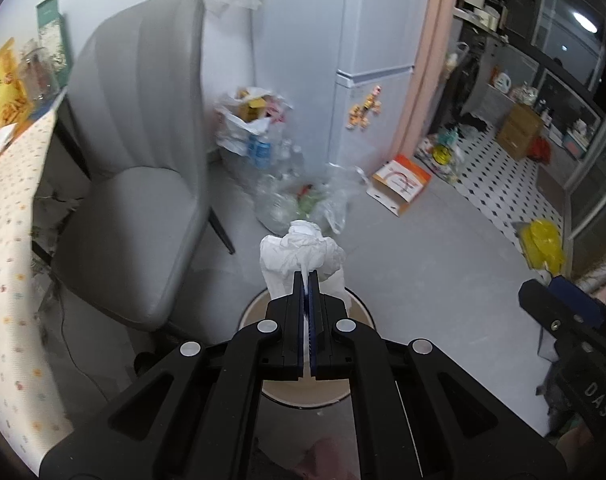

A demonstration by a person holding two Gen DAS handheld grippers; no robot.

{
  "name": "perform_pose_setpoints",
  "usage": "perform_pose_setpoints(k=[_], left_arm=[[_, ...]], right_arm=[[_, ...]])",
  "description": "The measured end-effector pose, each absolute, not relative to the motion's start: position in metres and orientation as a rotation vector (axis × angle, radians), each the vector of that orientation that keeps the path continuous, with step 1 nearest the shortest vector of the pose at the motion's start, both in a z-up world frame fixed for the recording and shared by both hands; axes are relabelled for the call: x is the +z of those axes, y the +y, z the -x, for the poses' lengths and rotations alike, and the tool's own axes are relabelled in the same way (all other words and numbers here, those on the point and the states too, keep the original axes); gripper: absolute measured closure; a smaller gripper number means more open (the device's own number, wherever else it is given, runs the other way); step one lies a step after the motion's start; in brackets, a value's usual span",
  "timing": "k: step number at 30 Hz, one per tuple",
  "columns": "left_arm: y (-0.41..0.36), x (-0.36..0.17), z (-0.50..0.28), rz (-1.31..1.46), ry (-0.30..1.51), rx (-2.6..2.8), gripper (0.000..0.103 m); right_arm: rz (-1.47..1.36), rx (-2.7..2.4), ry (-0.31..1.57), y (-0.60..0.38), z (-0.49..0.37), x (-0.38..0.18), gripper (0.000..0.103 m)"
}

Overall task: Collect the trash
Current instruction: 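Lower the left tool over the bin and open it to drop the tissue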

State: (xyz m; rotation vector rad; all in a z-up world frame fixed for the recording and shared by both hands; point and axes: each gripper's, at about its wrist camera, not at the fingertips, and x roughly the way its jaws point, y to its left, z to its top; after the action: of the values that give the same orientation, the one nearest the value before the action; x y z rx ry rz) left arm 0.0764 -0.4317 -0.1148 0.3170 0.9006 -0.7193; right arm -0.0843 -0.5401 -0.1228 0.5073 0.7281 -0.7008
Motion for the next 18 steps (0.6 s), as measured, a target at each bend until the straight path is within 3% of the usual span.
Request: perform_pose_setpoints(k=[6, 8, 10, 14, 18], left_arm=[[-0.437, -0.122, -0.077, -0.301, 0.942, -0.742, 0.096], [-0.436, -0.123, -0.080, -0.288, 0.956, -0.740, 0.084], [-0.431, -0.121, -0.083, -0.260, 0.957, -0.745, 0.056], [-0.421, -0.113, -0.088, -0.236, 0.943, -0.745, 0.050], [-0.403, -0.097, -0.094, -0.206, 0.910, -0.718, 0.032]], right_arm=[[-0.525, -0.714, 0.723, -0.547, 0.092, -0.125, 0.055], [-0.527, -0.712, 0.724, -0.545, 0.092, -0.125, 0.055], [-0.525, -0.705, 0.723, -0.545, 0.090, -0.125, 0.055], [-0.515, -0.694, 0.717, -0.540, 0.086, -0.121, 0.055], [-0.504, -0.675, 0.707, -0.531, 0.079, -0.115, 0.052]])
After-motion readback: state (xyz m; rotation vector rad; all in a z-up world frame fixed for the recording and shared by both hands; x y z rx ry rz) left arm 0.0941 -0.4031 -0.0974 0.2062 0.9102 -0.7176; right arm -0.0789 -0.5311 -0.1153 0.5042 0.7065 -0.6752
